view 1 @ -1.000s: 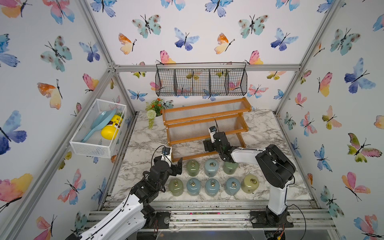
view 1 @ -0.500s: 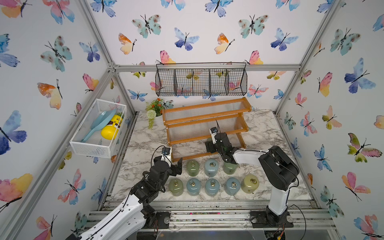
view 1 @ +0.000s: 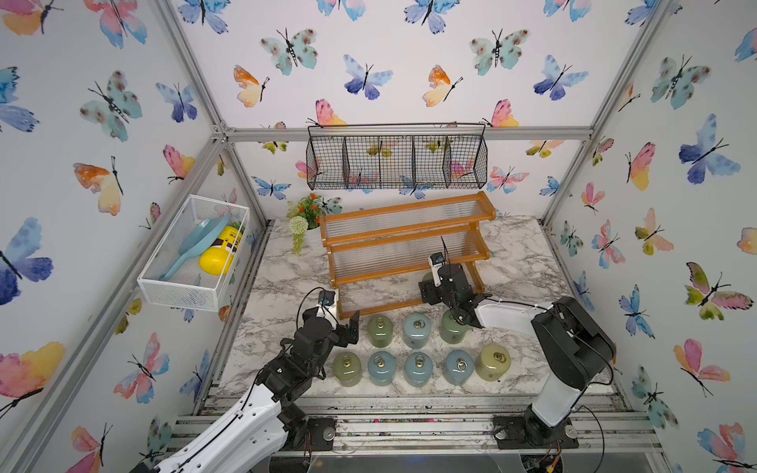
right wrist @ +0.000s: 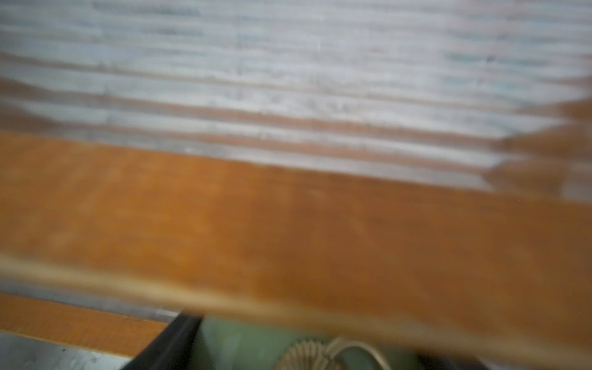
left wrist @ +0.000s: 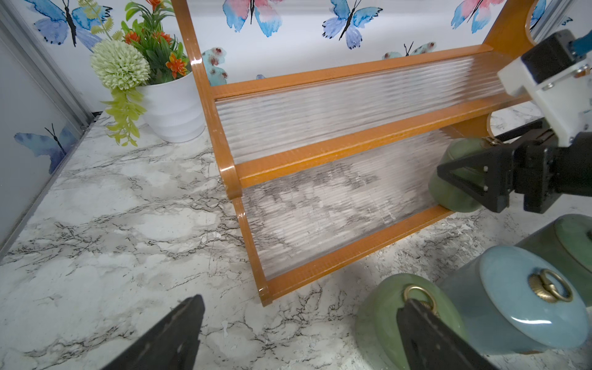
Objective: Remove the tea canisters from the shelf
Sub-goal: Pick up the tea canister from the shelf, then place the tea canister at the center of the board.
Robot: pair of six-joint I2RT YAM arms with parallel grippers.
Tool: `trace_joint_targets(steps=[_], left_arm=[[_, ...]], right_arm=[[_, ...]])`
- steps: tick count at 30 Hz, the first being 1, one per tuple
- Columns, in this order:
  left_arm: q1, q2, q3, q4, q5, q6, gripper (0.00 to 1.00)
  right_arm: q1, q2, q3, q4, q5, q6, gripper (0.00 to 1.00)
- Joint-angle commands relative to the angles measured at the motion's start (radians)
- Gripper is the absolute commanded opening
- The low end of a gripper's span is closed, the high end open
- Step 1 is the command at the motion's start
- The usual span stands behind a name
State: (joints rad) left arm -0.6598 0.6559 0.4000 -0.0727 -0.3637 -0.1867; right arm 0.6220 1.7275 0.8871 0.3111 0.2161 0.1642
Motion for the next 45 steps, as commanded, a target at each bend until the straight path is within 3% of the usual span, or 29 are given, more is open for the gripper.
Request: trace_joint_targets(steps=[1, 11, 26, 36, 45], left_arm=[[0.009, -0.010, 0.001, -0.006, 0.021, 0.006, 0.98], [0.008, -0.017, -0.004, -0.001, 0.032, 0.007, 0.98], [0.008, -0.011, -0.006, 0.008, 0.041, 0.013, 0.98], [0.009, -0.010, -0.006, 0.011, 0.043, 0.015, 0.98], [0.010, -0.013, -0.008, 0.011, 0.042, 0.015, 0.99]], right_arm=[[-0.030, -0.072, -0.029, 0.011, 0.035, 0.010, 0.72], [-0.129, -0.232, -0.142, -0.026, 0.048, 0.028, 0.72], [-0.149, -0.465, -0.316, -0.179, 0.146, 0.109, 0.72], [-0.152, -0.537, -0.381, -0.238, 0.153, 0.207, 0.72], [-0.152, -0.508, -0.392, -0.272, 0.129, 0.301, 0.72]])
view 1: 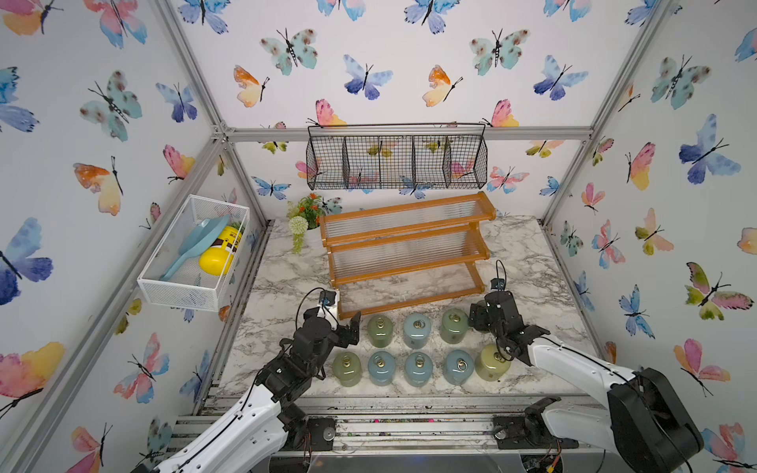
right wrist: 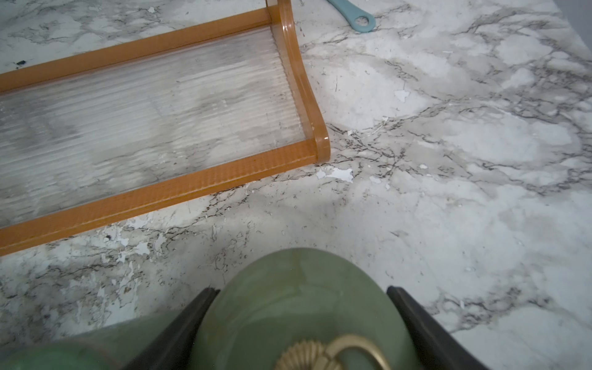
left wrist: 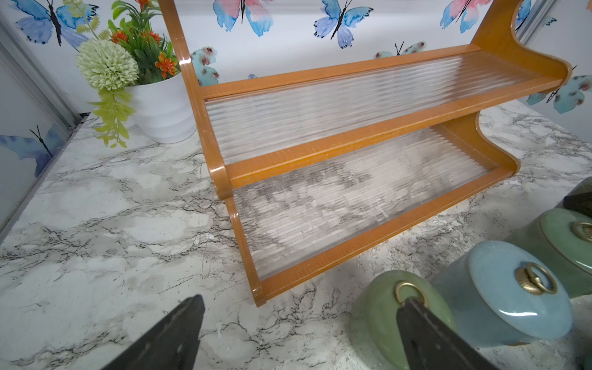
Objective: Remove the tea canisters from the shelf
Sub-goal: Place the tea canister at the center of the board.
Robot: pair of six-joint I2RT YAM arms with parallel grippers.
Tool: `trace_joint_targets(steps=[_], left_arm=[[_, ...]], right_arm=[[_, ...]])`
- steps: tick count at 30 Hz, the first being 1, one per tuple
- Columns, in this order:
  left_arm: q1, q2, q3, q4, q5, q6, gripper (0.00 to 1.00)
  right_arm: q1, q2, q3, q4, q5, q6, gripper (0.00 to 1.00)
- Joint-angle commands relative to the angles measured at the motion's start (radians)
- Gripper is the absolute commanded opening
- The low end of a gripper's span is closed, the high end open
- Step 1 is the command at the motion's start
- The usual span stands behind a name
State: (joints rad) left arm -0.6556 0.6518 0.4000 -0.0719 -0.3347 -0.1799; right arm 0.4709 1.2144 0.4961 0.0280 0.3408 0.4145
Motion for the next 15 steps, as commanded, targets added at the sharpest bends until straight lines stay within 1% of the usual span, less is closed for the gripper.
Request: trace_joint_targets(steps=[1, 15], left_arm=[[0.005, -0.008, -0.009, 0.011, 0.013, 0.008, 0.98], [0.005, 0.003, -0.004, 0.014, 0.015, 0.011, 0.98]], right_arm=[[-0.002, 0.009, 0.000, 0.006, 0.007, 0.059, 0.72], [-0.001, 0.028, -0.023, -0.023, 0.017, 0.118, 0.74]])
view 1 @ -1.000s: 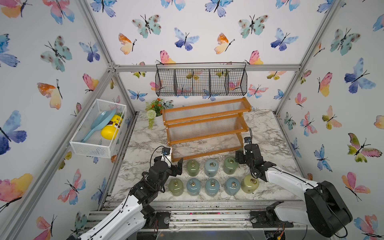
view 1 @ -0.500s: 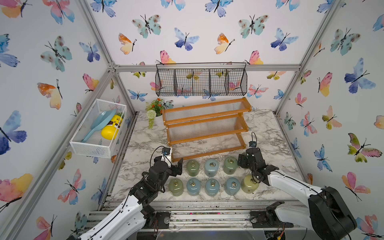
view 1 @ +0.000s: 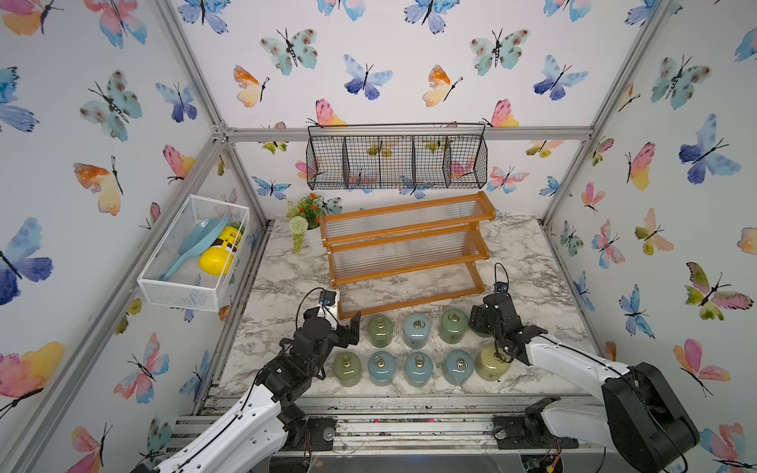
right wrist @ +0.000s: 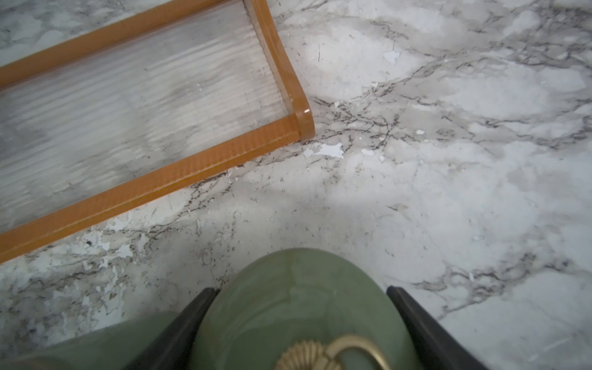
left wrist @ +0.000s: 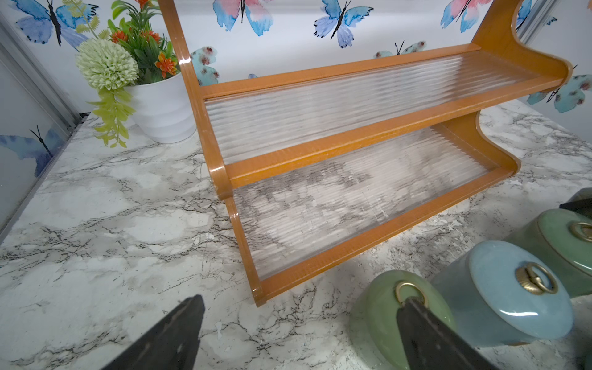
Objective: Remove the tea canisters from the shelf
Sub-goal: Place the tea canister at the center of the board.
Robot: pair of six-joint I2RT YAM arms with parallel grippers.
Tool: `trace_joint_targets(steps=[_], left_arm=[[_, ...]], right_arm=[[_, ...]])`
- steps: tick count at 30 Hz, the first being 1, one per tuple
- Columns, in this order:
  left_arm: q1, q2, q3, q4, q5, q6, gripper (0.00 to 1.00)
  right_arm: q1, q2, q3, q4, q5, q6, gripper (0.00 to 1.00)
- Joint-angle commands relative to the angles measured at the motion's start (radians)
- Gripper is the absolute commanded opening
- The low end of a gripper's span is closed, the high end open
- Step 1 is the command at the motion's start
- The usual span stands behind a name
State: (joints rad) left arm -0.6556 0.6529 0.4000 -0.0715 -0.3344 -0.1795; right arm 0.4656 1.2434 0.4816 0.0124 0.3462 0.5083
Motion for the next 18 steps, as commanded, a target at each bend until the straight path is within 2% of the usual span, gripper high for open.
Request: trace_joint_targets(steps=[1, 18], left_arm=[[0.005, 0.004, -0.005, 0.015, 0.015, 0.011, 0.98], [0.005, 0.003, -0.005, 0.013, 0.014, 0.011, 0.99]], right_arm=[[0.004, 0.000, -0.009, -0.008, 0.011, 0.024, 0.74], [0.004, -0.027, -0.011, -0.025, 0.013, 0.036, 0.92]])
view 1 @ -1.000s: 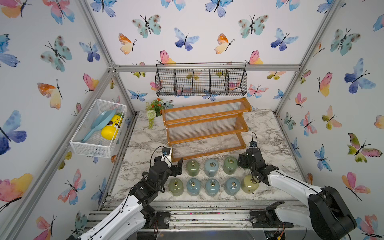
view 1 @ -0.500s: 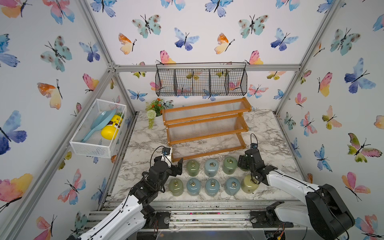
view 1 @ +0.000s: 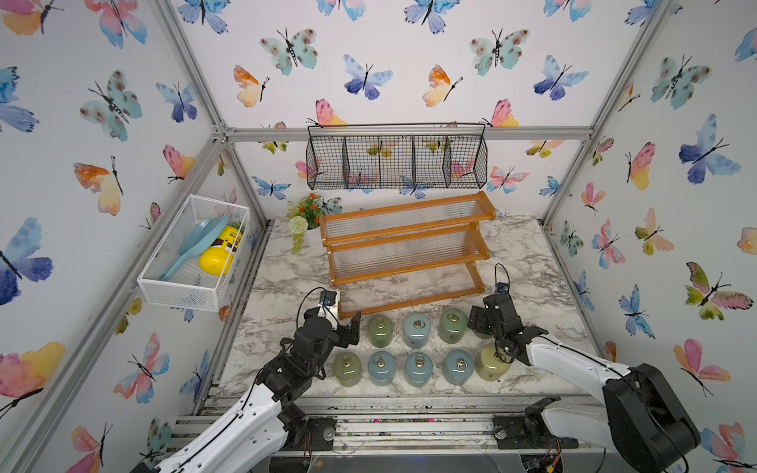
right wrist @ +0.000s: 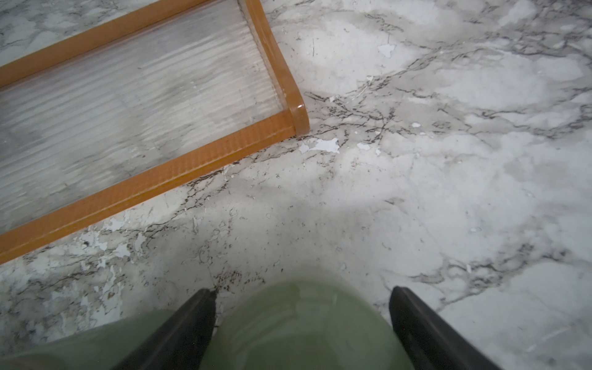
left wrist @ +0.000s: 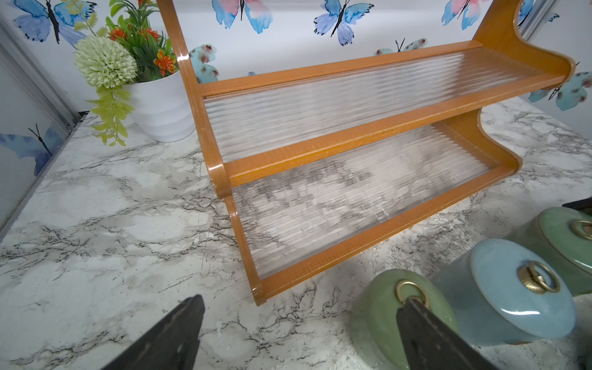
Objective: Remove the tea canisters from the shelf
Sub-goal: Place the tea canister at the center of the board.
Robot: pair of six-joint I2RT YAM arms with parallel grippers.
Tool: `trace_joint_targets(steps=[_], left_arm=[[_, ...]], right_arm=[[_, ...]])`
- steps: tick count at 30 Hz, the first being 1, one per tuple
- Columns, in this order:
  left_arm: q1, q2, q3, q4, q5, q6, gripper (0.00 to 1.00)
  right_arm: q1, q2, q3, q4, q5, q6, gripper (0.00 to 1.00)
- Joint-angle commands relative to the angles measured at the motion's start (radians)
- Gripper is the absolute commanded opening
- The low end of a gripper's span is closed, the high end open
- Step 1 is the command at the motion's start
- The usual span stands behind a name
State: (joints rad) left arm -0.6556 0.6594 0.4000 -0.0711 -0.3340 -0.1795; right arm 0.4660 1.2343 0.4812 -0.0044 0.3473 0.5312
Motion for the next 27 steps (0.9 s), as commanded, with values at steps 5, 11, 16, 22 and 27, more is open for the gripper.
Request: trace_joint_targets(steps=[5, 11, 16, 22, 27], left_arm=[[0.005, -0.008, -0.004, 0.012, 0.013, 0.009, 0.98], [0.005, -0.011, -0.006, 0.013, 0.012, 0.009, 0.98], [0.007, -0.022, -0.006, 0.011, 0.002, 0.009, 0.98], [0.017, -0.050, 0.010, 0.006, -0.016, 0.031, 0.98], [0.091, -0.039, 0.032, 0.015, 0.009, 0.054, 0.98]], right_arm=[[0.003, -0.031, 0.001, -0.030, 0.010, 0.013, 0.93], [0.004, -0.081, 0.023, -0.072, 0.007, 0.005, 0.94], [0.003, -0.107, 0.053, -0.105, 0.005, -0.011, 0.95], [0.003, -0.122, 0.110, -0.135, 0.028, -0.061, 0.98], [-0.055, -0.117, 0.176, -0.136, 0.015, -0.156, 0.99]])
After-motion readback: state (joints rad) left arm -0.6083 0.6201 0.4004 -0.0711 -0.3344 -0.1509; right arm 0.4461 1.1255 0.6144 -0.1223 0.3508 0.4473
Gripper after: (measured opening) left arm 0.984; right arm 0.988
